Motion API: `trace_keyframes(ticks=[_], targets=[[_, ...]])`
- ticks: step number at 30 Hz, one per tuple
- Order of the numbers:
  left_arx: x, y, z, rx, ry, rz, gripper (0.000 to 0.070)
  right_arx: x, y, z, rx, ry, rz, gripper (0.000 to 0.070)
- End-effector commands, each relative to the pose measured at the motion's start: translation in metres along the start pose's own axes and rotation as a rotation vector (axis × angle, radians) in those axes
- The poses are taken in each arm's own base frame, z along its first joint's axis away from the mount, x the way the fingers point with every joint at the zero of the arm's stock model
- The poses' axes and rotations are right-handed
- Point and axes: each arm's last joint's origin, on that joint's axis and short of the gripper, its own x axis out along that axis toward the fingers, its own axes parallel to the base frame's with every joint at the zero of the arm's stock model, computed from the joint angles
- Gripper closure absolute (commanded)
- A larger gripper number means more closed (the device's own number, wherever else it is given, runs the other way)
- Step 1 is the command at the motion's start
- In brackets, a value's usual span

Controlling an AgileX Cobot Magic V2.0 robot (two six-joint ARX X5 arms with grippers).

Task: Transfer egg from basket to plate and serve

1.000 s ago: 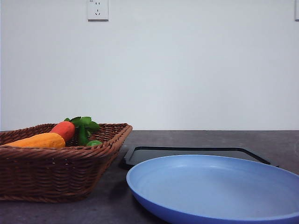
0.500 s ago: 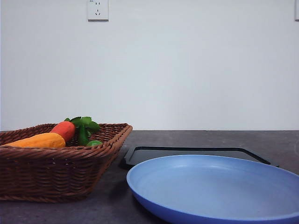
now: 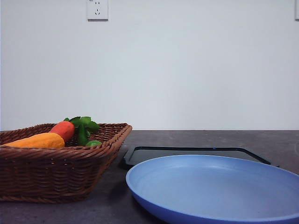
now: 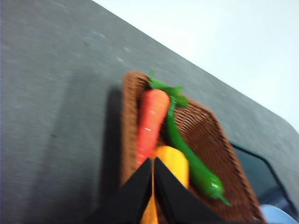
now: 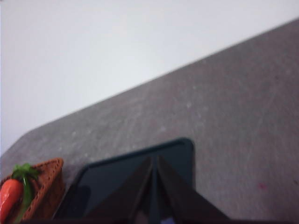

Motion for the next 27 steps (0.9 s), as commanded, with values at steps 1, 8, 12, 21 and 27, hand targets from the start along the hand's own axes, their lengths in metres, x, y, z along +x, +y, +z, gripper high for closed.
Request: trace_keyframes(ticks=[1,8,12,21,27], targets=[[-0.003,-0.009,0.011,0.016,-0.001,-0.037,0.07,-0.002,0.003,0.006,0.022,0.027,-0.017,0.07],[0.003,-0.026,0.039,0.06,0.143,-0.051,0.07,0.002,0.015,0.029,-0.04,0.139,-0.061,0.07],[0.015,-0.036,0.057,0.086,0.253,-0.101,0.07,0.011,0.02,0.039,-0.108,0.193,-0.055,0.07],[0.05,-0.054,0.084,0.166,0.556,-0.152,0.07,0.039,0.022,0.046,-0.095,0.525,0.017,0.07],[0.069,-0.066,0.084,0.182,0.689,-0.211,0.068,0.059,0.016,0.036,-0.023,0.79,0.06,0.07]])
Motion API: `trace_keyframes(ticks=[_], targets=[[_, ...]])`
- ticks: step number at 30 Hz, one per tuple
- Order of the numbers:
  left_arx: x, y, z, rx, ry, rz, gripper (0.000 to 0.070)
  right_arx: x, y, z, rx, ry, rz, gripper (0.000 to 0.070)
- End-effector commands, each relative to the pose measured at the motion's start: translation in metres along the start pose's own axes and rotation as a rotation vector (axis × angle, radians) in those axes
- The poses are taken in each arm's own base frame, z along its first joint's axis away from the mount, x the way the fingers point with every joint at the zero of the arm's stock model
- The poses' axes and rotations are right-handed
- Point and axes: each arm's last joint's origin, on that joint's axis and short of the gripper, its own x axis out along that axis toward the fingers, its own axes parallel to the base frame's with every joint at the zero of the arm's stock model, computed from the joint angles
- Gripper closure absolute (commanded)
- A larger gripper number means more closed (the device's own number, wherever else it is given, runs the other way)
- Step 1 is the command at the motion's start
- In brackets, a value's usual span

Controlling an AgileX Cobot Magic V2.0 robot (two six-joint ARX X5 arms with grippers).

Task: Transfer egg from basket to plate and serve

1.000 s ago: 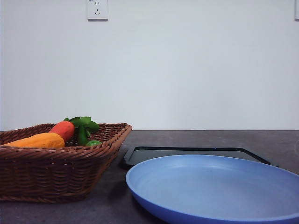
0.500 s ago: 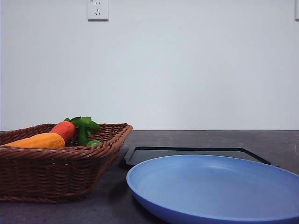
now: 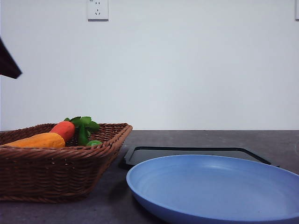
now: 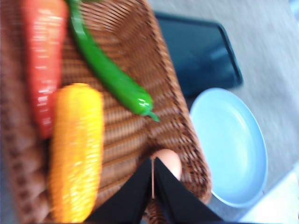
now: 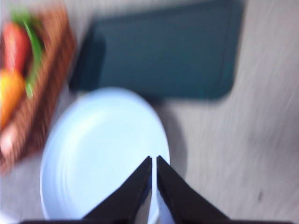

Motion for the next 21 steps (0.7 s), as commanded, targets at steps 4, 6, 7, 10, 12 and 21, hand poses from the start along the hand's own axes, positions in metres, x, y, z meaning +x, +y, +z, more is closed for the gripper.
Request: trace_keyframes(ticks=[4,6,7,10,12,21], targets=[[0.008,-0.007,0.006,0.058,0.017,-0.049,0.0526,0.016,-0.006,0.001,0.033,0.14,0.03,0.0597],[0.01,-0.009,0.007,0.071,0.014,-0.061,0.0446,0.024,-0.009,0.001,0.052,0.192,0.024,0.0488],[0.01,-0.01,0.007,0.078,0.009,-0.066,0.0422,0.028,-0.01,0.0,0.059,0.212,0.023,0.0448],[0.012,-0.013,0.009,0.096,-0.005,-0.08,0.0405,0.039,-0.012,0.0,0.068,0.265,0.024,0.0431],[0.012,-0.015,0.01,0.089,-0.015,-0.088,0.0405,0.048,-0.013,0.0,0.068,0.296,0.029,0.0431],[0.014,-0.02,0.014,0.106,-0.049,-0.114,0.0405,0.088,-0.013,-0.002,0.059,0.399,0.046,0.044]])
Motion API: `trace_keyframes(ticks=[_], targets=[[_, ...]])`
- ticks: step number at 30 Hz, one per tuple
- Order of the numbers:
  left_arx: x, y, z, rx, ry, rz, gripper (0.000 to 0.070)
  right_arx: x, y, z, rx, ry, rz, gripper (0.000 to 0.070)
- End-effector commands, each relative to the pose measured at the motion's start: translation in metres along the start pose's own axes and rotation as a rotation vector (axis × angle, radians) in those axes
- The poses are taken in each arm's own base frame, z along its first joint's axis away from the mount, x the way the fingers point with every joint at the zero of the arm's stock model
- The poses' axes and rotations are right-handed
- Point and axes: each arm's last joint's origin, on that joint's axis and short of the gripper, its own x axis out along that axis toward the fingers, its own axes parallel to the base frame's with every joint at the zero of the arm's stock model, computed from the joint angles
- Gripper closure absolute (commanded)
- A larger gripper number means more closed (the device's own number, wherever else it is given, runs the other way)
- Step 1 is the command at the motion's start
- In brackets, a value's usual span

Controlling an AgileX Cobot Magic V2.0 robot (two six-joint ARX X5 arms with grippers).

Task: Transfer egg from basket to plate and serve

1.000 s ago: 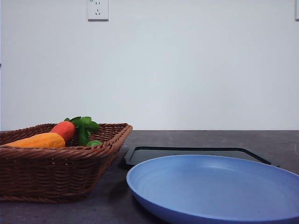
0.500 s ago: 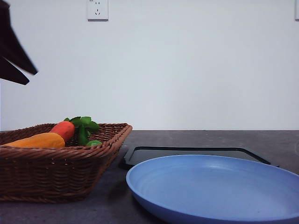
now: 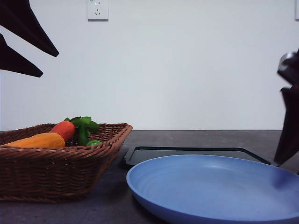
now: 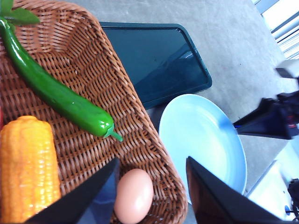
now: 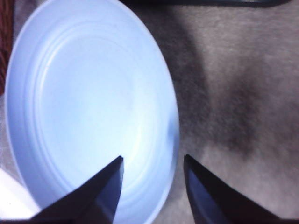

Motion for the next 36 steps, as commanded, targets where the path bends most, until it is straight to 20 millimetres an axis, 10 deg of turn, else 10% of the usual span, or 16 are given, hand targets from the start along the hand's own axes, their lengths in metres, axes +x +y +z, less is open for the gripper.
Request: trace_keyframes(ticks=[1,12,20,36], targets=[[0.0,-0.003,0.006,0.014,-0.015,-0.012,0.0405,0.006,0.002,0.006,-0.002,0.009,0.005,0.045],[0.0,-0.003,0.005,0.014,-0.013,-0.012,0.0404,0.022,-0.005,0.01,0.029,0.045,-0.012,0.07],[0.002,-0.007,0.004,0.028,-0.002,-0.028,0.0256,0.011,-0.003,0.004,0.051,0.055,-0.02,0.07],[0.045,-0.03,0.004,0.255,0.302,0.108,0.0252,-0.049,0.019,-0.023,0.01,-0.123,-0.01,0.07]])
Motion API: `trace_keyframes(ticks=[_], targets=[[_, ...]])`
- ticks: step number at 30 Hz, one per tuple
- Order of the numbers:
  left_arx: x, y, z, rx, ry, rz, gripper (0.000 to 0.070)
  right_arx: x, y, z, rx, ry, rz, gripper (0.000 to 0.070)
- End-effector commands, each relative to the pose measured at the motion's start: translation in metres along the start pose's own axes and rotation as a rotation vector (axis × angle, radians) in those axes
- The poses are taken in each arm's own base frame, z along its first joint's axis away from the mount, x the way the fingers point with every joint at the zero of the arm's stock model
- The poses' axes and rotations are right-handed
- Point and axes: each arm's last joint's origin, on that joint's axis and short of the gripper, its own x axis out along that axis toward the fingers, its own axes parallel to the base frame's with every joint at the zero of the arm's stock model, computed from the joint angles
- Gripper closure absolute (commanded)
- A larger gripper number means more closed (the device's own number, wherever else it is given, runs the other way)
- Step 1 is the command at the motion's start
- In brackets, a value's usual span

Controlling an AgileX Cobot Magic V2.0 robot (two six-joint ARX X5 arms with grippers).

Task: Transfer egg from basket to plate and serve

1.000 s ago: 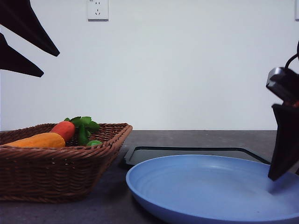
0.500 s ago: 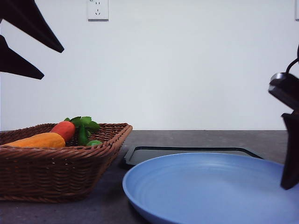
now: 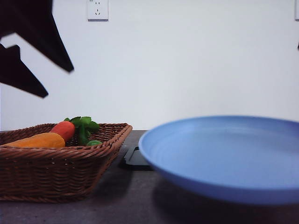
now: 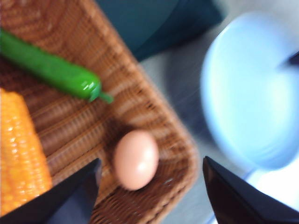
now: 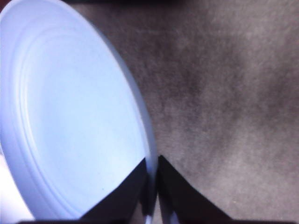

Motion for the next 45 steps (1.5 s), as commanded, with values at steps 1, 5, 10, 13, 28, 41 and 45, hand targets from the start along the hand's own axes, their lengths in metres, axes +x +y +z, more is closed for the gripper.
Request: trace_keyframes(ticks=[1,5,10,13,28,41,45], targets=[[0.008,-0.003,0.009,0.066,0.02,0.011,0.0252,-0.006,0.003,0.002,-0.018,-0.03,0.011,0.07],[0.031,-0.005,0.013,0.098,0.106,0.0,0.0252,-0.014,0.005,-0.002,-0.028,-0.071,0.014,0.07],[0.059,-0.001,0.012,0.115,0.201,-0.011,0.0253,-0.02,0.007,-0.006,-0.034,-0.086,0.016,0.07],[0.073,0.003,0.01,0.115,0.24,-0.012,0.0256,-0.022,0.008,-0.008,-0.038,-0.091,0.017,0.07],[0.093,0.009,0.008,0.145,0.278,-0.017,0.0259,-0.026,0.01,-0.013,-0.04,-0.095,0.019,0.07],[0.093,0.009,0.007,0.14,0.297,-0.019,0.0474,-0.028,0.011,-0.015,-0.045,-0.098,0.036,0.07],[0.093,0.009,0.005,0.136,0.31,-0.019,0.0531,-0.028,0.011,-0.015,-0.045,-0.098,0.035,0.07]])
